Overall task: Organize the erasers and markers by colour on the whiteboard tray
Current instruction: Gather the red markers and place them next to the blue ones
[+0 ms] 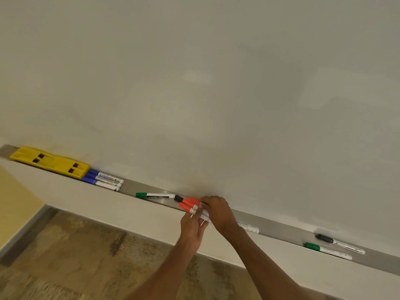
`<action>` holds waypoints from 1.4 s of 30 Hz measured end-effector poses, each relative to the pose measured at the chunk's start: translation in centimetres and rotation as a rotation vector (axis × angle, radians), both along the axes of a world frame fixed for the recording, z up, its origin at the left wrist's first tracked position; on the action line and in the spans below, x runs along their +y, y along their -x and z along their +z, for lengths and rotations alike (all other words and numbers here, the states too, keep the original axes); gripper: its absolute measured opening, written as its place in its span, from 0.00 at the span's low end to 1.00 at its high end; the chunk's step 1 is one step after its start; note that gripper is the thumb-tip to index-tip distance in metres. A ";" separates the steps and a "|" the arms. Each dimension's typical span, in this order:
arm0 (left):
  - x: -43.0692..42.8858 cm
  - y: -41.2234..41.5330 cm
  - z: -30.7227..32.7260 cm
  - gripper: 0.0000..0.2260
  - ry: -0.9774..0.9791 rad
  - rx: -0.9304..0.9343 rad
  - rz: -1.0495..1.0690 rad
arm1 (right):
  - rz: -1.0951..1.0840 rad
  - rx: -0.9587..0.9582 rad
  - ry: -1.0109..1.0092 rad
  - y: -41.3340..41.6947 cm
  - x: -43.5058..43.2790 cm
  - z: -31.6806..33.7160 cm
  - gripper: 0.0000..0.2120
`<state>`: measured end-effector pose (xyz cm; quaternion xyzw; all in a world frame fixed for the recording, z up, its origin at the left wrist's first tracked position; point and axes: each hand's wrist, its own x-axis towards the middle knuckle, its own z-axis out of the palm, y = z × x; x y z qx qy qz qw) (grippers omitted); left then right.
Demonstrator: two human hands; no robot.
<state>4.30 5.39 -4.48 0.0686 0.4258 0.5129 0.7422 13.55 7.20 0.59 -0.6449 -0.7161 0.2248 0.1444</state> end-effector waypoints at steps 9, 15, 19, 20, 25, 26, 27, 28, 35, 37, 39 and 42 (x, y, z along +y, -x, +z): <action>1.1 3.0 0.7 0.11 0.020 0.020 0.088 | 0.057 0.092 -0.041 3.0 0.1 0.7 0.21; 2.4 8.1 1.0 0.11 0.037 0.051 0.195 | 0.012 0.022 -0.090 5.4 1.2 -0.3 0.13; 3.1 12.3 1.2 0.13 0.042 0.044 0.300 | 0.084 -0.079 -0.082 7.9 2.2 -1.4 0.11; 3.3 13.4 1.1 0.13 0.043 0.045 0.324 | 0.111 -0.119 -0.099 8.6 2.6 -1.7 0.12; 4.1 17.4 0.8 0.17 0.047 0.054 0.384 | 0.244 -0.181 -0.100 10.8 3.8 -3.2 0.21; 4.2 18.0 0.6 0.17 0.043 0.056 0.383 | 0.266 -0.180 -0.094 11.2 3.9 -3.5 0.22; 4.4 18.6 0.5 0.17 0.044 0.058 0.378 | 0.269 -0.173 -0.096 11.5 4.0 -3.8 0.22; 4.5 18.9 0.4 0.17 0.045 0.059 0.372 | 0.258 -0.170 -0.096 11.6 4.1 -4.0 0.21; 5.2 19.5 0.1 0.17 0.063 0.035 0.335 | 0.164 -0.170 -0.090 10.7 4.5 -4.7 0.18; 5.3 19.2 0.2 0.16 0.064 0.019 0.334 | 0.171 -0.172 -0.081 10.2 4.5 -4.7 0.17; 5.2 18.9 0.2 0.16 0.061 0.006 0.329 | 0.191 -0.186 -0.078 9.7 4.4 -4.8 0.15; 5.1 18.6 0.1 0.14 0.063 -0.010 0.320 | 0.196 -0.211 -0.101 8.8 4.2 -5.1 0.13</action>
